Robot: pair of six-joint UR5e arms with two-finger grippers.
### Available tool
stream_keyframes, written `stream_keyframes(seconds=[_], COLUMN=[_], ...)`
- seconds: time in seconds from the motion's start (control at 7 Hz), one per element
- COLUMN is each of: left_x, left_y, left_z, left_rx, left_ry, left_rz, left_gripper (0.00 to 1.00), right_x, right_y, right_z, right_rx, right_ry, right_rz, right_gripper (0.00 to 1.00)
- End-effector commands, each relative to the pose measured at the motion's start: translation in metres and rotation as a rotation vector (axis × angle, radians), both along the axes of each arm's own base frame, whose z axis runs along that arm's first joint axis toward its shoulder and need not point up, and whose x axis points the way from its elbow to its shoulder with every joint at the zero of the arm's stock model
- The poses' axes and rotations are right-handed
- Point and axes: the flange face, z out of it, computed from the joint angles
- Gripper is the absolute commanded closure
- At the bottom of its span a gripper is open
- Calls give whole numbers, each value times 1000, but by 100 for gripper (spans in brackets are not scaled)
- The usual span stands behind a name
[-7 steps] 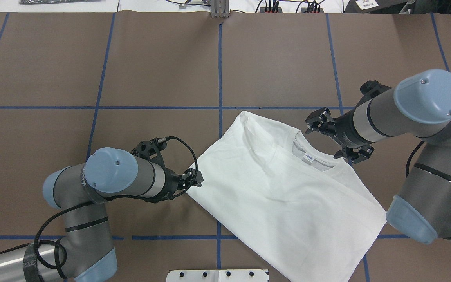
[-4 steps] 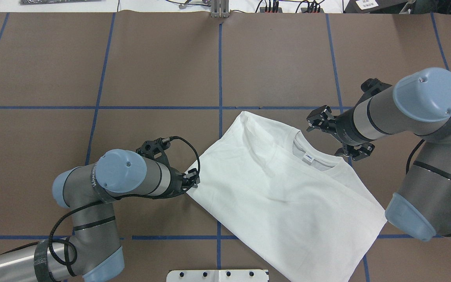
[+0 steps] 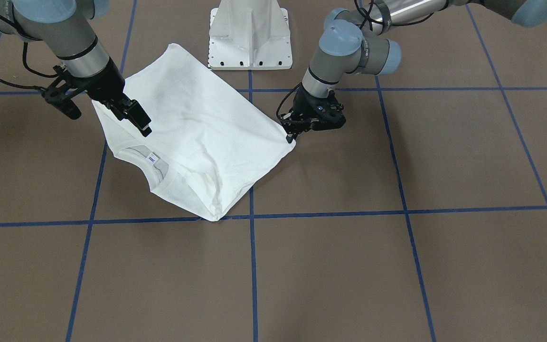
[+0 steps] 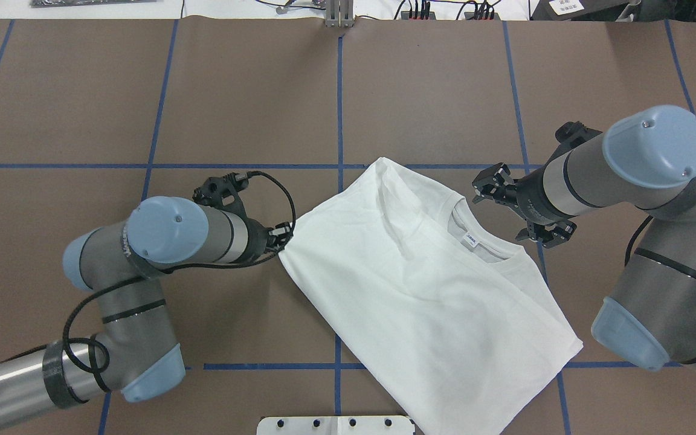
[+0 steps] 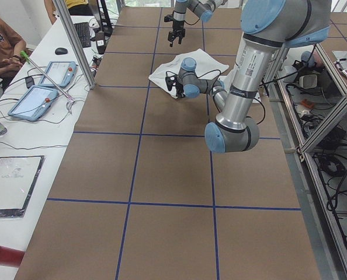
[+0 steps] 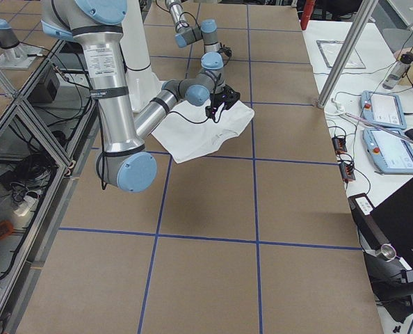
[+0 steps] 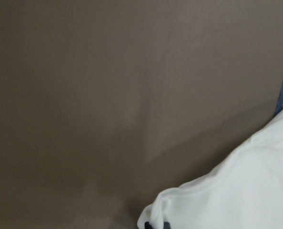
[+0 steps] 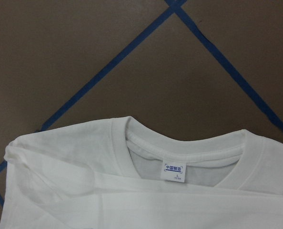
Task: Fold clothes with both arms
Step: 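Straighten the shirt square with the right gripper while the left gripper pulls its far corner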
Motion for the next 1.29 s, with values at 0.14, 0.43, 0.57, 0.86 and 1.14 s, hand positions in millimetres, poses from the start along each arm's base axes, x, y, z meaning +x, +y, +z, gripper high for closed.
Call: stream_keyframes(seconds=[0.14, 0.43, 0.57, 0.86, 1.14], left_x=[-54, -13, 6, 10, -20], left_y=[-144, -228, -249, -254, -230], left_z=[21, -18, -13, -7, 2], left_rx=[182, 194, 208, 210, 233], left_ry=[-24, -17, -22, -30, 12], left_rz=[-145, -208, -234, -236, -234], left_gripper=[100, 100, 100, 50, 42], right_x=[-3, -4, -6, -9, -36], right_y=[-1, -5, -6, -4, 14], right_z=[1, -1, -7, -8, -18], right_rx=[0, 10, 17, 15, 52], right_ry=[-1, 2, -5, -7, -3], right_rz=[-2, 14, 16, 11, -10], right_gripper=[0, 0, 0, 0, 0])
